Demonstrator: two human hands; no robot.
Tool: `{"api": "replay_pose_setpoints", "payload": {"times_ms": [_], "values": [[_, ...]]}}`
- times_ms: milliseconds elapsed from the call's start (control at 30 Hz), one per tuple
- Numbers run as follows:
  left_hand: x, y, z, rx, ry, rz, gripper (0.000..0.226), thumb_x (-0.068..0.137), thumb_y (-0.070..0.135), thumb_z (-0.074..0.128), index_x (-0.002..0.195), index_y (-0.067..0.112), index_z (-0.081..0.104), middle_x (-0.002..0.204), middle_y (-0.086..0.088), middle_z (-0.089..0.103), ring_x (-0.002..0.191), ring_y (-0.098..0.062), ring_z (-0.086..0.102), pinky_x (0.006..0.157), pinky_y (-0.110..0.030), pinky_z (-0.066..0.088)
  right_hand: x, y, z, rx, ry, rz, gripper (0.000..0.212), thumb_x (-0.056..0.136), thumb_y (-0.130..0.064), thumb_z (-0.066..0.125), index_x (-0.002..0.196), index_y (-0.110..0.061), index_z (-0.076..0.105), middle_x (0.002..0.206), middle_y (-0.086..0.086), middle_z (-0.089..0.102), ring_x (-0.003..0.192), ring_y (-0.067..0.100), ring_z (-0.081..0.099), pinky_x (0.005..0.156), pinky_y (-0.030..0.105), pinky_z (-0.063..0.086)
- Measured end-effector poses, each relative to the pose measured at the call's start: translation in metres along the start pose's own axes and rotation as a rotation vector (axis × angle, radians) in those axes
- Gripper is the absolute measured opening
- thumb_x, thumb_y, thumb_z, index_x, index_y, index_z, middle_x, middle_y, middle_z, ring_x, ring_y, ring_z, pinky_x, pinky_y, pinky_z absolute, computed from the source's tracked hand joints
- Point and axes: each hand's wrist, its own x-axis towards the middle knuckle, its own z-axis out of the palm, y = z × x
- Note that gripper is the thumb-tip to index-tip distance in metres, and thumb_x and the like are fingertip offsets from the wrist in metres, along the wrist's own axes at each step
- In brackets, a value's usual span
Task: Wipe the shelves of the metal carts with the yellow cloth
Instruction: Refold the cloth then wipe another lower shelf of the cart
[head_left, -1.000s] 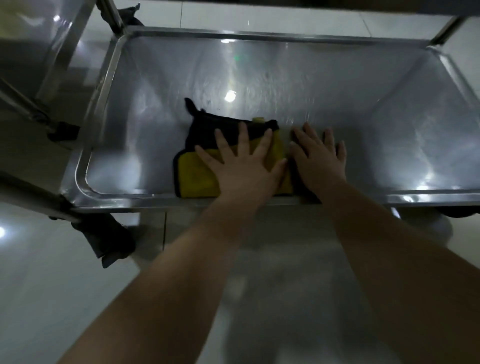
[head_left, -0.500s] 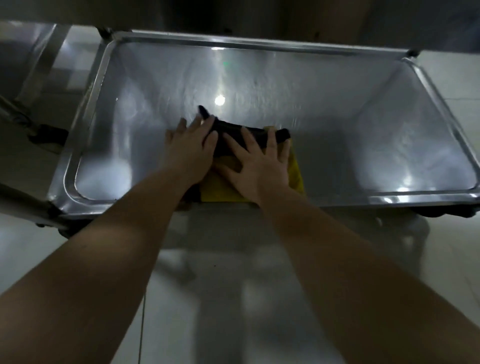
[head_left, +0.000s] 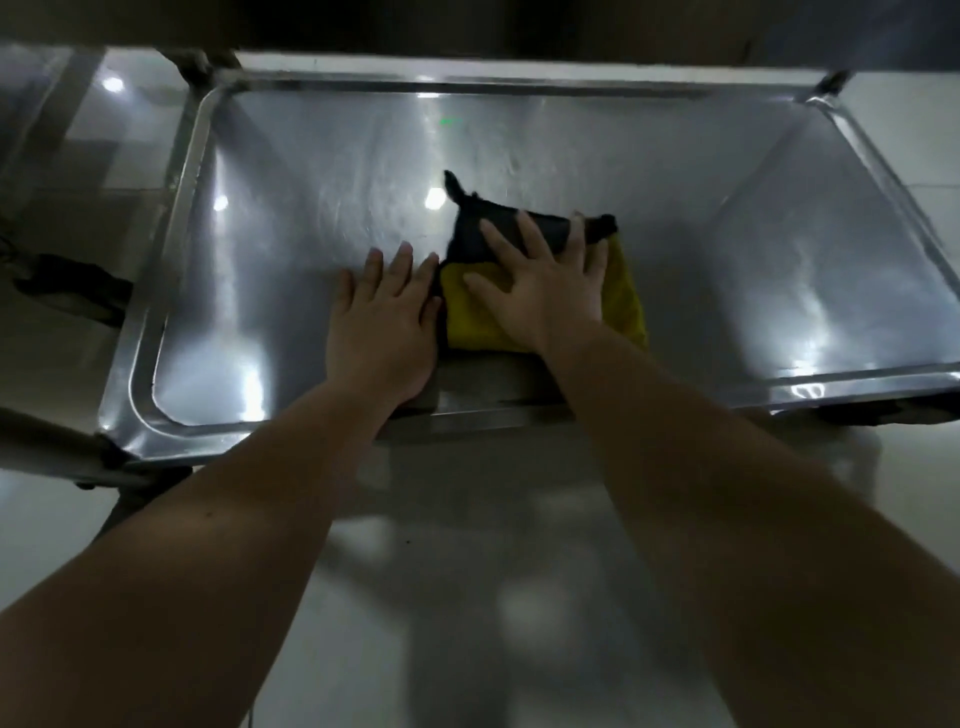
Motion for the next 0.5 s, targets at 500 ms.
{"api": "replay_pose_setpoints", "payload": {"times_ms": [500], "values": [[0.003,-0.003,-0.006,0.029,-0.028,0.013,0.052,0.106,0.039,0.023,0.157,0.03,0.017,0.165,0.003,0.01,0.152,-0.025,0.003,0.122,-0.046,0.002,-0.055,0.055,-0.002,0.036,-0.06,0.175,0.076,0.085,-0.083,0.016,0.151,-0.052,-0.007,0.164,-0.01,-0.01,0.147,0.041,-0.015,0.114,0.065,-0.007]]}}
